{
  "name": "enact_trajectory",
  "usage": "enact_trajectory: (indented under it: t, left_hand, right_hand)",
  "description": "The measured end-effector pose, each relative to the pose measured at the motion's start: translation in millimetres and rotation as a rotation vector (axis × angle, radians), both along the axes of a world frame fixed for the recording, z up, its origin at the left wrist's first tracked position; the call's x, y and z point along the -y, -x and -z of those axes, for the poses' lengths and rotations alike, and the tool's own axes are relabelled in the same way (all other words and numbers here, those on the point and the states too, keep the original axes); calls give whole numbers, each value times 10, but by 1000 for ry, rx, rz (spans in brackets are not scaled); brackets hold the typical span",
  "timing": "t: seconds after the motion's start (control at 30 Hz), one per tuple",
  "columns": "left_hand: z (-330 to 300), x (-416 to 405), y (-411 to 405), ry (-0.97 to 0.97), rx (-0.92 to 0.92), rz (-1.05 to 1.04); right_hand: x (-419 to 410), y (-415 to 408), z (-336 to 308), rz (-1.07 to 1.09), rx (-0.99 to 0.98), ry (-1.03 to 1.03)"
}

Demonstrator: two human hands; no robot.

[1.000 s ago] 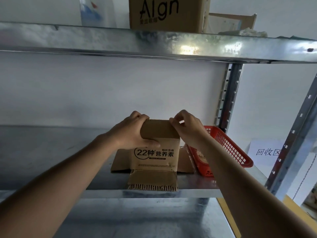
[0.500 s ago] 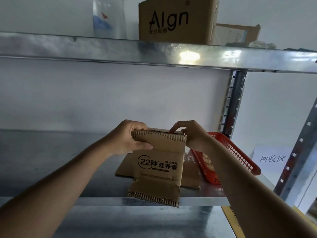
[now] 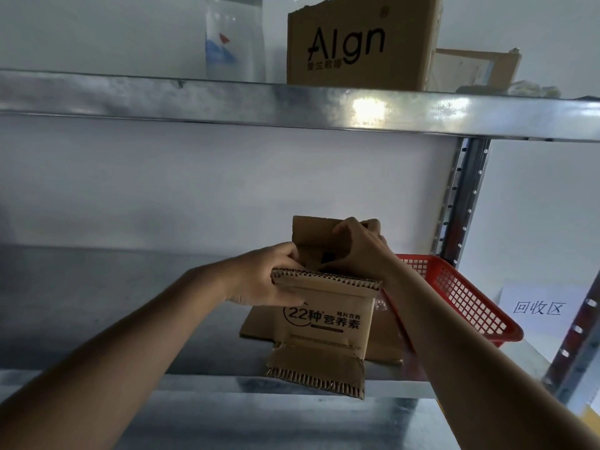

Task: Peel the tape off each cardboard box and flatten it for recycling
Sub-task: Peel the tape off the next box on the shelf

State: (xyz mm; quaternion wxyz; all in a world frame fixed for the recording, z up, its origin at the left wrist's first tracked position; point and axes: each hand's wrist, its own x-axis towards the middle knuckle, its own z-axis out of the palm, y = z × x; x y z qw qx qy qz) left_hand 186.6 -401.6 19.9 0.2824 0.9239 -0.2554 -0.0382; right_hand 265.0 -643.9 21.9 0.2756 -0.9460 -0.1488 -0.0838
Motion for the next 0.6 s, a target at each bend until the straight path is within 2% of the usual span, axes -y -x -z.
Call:
enact_trajectory:
  t: [0.1, 0.23, 0.33, 0.47, 0.6]
  left_hand:
    - [-44, 2, 52, -94, 32, 44]
    - [-98, -8, 99, -171, 104, 87]
    - [-153, -64, 87, -345, 178, 23]
    - [-187, -126, 60, -605, 479, -124]
    - [-161, -163, 11, -623, 611, -144]
  right_hand:
    - [-63, 61, -29, -18, 10, 16]
    - [-107, 127, -96, -61, 60, -66]
    - [-123, 143, -168, -54, 159, -138]
    - [-197, 162, -283, -119, 291, -194]
    - [-275, 177, -321, -176, 360, -210]
